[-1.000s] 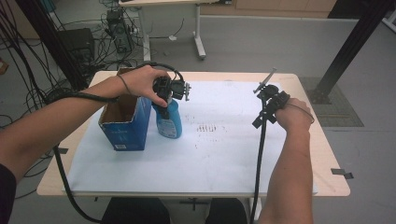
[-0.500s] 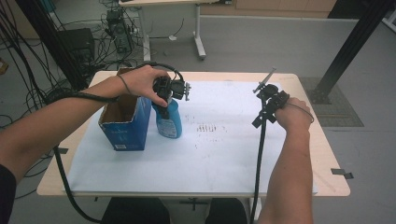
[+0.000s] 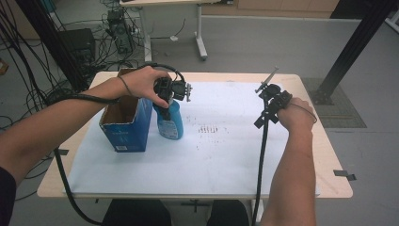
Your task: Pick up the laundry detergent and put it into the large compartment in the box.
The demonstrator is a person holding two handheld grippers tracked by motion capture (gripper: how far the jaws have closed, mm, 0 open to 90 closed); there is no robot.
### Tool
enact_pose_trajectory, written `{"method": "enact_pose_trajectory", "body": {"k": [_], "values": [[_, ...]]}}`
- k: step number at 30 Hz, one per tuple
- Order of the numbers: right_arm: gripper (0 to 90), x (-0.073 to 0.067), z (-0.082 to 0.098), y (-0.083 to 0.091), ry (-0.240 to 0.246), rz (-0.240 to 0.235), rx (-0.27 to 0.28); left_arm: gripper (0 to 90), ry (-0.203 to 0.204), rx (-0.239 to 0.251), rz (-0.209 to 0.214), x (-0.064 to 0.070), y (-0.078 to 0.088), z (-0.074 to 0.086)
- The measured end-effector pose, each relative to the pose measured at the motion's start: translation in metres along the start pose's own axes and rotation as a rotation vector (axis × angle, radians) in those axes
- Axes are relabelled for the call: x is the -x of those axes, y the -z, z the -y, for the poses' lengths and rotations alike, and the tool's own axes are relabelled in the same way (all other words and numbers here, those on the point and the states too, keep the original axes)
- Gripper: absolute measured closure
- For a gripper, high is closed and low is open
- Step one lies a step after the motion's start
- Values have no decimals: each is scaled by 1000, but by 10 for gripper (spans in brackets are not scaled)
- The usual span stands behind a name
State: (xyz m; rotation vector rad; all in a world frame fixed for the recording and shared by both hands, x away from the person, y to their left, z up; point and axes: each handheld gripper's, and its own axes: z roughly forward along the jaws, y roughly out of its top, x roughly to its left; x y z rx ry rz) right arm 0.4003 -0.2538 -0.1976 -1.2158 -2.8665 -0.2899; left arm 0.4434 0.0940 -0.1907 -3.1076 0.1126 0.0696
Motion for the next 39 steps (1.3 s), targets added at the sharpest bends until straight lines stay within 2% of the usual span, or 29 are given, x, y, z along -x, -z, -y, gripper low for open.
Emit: {"method": "enact_pose_trajectory", "body": {"k": [39], "values": [[38, 2, 0, -4, 1, -9, -3, 353, 9, 6, 4, -2, 0, 2]]}}
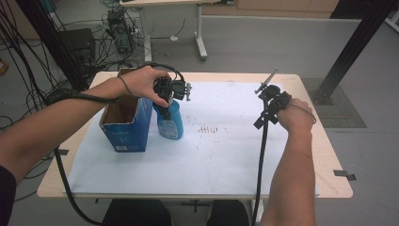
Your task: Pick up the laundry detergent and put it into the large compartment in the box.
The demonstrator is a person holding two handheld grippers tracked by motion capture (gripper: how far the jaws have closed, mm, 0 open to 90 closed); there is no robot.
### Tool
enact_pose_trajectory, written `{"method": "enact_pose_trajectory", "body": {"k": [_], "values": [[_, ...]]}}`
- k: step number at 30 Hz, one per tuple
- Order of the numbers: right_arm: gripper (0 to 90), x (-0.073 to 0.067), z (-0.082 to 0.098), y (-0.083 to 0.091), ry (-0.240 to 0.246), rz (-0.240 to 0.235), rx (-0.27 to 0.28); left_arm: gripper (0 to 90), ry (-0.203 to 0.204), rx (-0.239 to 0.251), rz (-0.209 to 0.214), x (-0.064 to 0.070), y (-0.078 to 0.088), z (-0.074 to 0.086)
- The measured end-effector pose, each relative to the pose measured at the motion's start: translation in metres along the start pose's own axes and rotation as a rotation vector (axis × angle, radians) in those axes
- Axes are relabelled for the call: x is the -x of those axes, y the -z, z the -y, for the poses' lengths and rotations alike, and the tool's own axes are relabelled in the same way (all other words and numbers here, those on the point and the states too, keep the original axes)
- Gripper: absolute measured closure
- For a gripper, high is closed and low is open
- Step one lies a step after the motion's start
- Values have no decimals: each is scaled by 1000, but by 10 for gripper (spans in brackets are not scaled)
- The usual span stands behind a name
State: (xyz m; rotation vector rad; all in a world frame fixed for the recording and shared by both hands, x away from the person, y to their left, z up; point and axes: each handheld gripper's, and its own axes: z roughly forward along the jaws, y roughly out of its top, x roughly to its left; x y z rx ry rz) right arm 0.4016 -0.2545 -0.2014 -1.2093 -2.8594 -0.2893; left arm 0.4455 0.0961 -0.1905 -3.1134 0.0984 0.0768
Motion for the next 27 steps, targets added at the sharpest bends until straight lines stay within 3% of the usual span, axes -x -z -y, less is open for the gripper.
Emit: {"method": "enact_pose_trajectory", "body": {"k": [14, 27], "values": [[38, 2, 1, -3, -4, -9, 8, 357, 15, 16, 24, -3, 2, 4], [37, -1, 1, -3, 6, -13, 17, 357, 46, 17, 16, 9, 15, -1]]}}
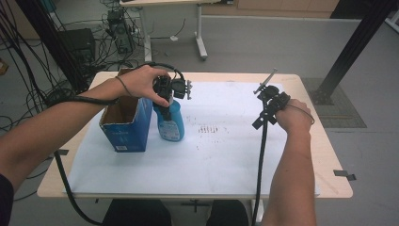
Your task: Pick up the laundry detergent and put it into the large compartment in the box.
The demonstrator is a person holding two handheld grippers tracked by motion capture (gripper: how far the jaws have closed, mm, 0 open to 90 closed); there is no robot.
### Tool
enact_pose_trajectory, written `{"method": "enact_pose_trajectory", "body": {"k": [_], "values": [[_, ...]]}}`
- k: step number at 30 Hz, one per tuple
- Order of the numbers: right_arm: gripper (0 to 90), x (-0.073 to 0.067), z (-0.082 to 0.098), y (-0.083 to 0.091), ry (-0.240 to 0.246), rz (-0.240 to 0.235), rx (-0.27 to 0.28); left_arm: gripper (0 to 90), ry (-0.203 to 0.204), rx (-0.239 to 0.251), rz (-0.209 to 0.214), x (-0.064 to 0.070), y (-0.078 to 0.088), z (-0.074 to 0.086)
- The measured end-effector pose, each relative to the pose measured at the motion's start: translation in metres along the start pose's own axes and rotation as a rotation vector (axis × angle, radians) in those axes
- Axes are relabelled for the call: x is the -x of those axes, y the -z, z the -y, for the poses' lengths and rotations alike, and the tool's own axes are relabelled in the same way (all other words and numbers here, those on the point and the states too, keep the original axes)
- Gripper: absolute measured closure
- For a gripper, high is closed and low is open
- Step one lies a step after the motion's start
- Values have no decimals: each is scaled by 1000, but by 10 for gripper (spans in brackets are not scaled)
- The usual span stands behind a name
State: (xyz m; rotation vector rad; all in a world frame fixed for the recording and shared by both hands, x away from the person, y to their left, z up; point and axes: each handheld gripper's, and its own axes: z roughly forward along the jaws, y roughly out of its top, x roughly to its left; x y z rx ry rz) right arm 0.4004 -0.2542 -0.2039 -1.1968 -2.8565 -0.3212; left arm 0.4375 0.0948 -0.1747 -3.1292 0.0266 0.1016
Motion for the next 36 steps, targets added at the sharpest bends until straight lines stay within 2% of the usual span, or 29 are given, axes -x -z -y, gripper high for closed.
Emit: {"method": "enact_pose_trajectory", "body": {"k": [8, 17, 18, 28, 36], "values": [[38, -2, -1, 1, 15, -2, 7, 357, 21, 2, -14, 9, 18, -5], [38, -6, 2, 5, 28, 2, 25, 357, 36, 10, -31, 28, 52, -15], [37, -7, 2, 6, 28, 4, 27, 357, 36, 10, -31, 28, 52, -15], [37, -12, 8, 12, 33, 7, 47, 357, 70, 1, -53, 44, 95, -23], [37, -15, 12, 16, 36, 10, 59, 357, 80, 6, -62, 55, 135, -26]]}}
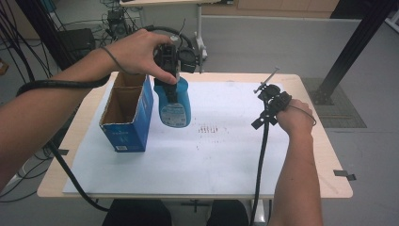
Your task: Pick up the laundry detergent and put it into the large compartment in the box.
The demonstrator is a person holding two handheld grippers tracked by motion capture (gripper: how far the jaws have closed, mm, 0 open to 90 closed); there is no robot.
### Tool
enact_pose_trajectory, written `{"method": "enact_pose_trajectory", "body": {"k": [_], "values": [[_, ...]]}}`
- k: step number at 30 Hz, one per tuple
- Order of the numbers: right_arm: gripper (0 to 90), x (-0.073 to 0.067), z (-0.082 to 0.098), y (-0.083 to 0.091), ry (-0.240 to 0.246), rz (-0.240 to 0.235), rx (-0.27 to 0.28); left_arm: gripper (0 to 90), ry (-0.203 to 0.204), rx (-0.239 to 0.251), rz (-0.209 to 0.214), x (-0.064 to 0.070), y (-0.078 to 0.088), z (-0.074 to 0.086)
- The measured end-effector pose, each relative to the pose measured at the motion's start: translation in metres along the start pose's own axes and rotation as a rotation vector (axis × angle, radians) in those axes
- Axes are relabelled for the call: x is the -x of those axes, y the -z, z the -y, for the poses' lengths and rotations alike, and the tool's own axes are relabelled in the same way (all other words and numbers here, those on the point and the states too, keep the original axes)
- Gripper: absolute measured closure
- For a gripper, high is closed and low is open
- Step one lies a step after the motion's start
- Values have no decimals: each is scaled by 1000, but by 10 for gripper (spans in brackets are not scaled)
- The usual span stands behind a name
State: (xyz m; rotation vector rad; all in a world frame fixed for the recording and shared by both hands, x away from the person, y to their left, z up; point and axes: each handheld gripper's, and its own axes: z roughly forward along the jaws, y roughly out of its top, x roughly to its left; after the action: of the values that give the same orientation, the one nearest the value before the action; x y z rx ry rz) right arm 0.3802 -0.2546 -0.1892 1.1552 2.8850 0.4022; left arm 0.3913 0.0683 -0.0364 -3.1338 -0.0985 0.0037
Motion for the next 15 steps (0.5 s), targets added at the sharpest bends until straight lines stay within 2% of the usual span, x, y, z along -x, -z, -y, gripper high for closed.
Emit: {"method": "enact_pose_trajectory", "body": {"k": [3, 8, 15], "values": [[37, -2, 0, 1, 1, 1, 3, 357, 5, 5, -5, 2, 11, -1], [38, -4, 2, 3, -3, 0, 10, 358, 22, -14, 1, 2, 31, -5], [37, -6, 3, 5, -9, 0, 11, 358, 53, 6, -12, 0, 59, 0]]}}
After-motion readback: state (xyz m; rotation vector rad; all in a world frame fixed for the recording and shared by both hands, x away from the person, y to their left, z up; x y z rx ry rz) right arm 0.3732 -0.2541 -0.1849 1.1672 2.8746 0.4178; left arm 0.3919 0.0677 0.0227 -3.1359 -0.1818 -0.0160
